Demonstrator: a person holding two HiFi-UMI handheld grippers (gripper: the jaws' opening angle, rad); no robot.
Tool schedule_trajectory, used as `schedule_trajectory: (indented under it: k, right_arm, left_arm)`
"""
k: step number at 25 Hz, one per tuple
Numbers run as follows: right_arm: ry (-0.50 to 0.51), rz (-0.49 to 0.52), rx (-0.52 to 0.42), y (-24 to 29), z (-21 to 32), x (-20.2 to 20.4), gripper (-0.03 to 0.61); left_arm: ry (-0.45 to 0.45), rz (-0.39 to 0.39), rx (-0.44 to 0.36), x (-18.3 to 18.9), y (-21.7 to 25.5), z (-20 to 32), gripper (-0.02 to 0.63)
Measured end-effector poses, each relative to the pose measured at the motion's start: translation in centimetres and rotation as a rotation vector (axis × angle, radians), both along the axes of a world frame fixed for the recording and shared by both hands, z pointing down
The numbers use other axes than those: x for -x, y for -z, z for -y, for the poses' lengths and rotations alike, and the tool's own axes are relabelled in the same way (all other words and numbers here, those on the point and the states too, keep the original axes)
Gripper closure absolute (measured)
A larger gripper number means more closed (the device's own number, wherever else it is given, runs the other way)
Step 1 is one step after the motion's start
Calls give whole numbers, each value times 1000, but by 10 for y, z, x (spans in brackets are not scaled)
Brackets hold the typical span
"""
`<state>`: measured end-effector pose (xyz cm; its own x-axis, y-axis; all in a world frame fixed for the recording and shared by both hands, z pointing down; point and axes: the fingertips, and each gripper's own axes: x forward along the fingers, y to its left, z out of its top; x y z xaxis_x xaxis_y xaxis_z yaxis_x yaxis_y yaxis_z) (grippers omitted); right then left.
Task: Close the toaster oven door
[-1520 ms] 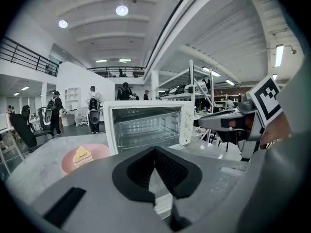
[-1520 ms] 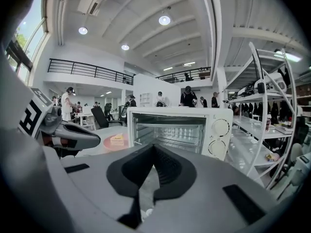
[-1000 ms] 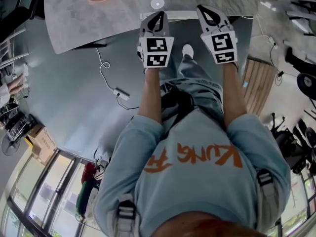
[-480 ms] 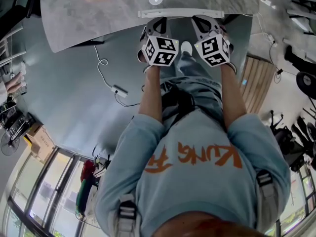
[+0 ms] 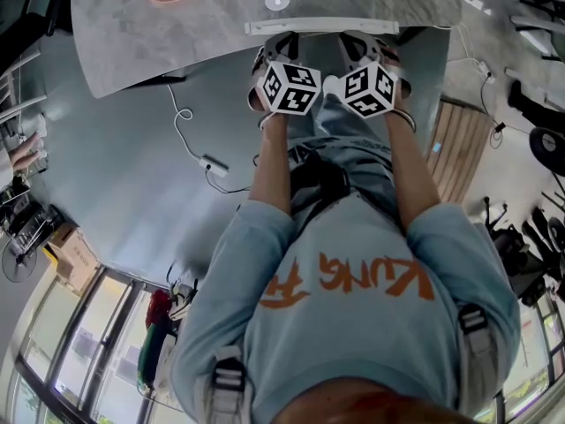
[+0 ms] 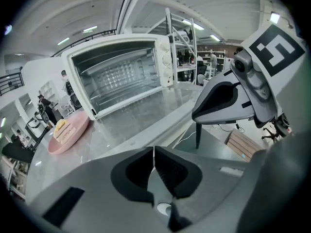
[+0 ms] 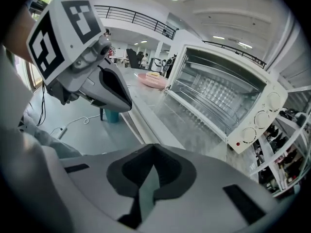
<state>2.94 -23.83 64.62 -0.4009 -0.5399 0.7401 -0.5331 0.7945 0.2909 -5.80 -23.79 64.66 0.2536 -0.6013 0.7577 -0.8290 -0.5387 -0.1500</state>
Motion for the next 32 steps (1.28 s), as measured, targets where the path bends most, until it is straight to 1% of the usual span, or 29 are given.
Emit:
schedule_trajectory:
  k: [4, 10, 18, 21, 22, 27, 30, 32]
  right_arm:
    - [-5, -43, -4, -6, 1, 0, 581]
    - [-21, -99, -51, -5, 2, -1, 581]
    - [-21, -112, -108, 4, 6, 0, 576]
    - [-8, -117, -117, 6, 4, 3, 518]
    - [-3, -119, -122, 7, 4, 4, 496]
    - [27, -147, -173, 17, 7, 5, 486]
    - [55, -176, -211, 24, 9, 5, 479]
    - [62, -182, -234, 30, 11, 6, 476]
  left_arm:
    - [-1, 8, 2, -2, -3, 0, 612]
    - [-7, 20, -11, -2, 1, 0, 612]
    - [-42, 52, -58, -2, 11, 3, 611]
    - [-61, 76, -83, -1, 18, 5, 608]
    - [-70, 82, -91, -1, 20, 5, 603]
    - [-119, 105, -97, -3, 24, 3, 513]
    - [-145, 138, -108, -4, 28, 3, 488]
    - [-153, 157, -122, -3, 33, 6, 485]
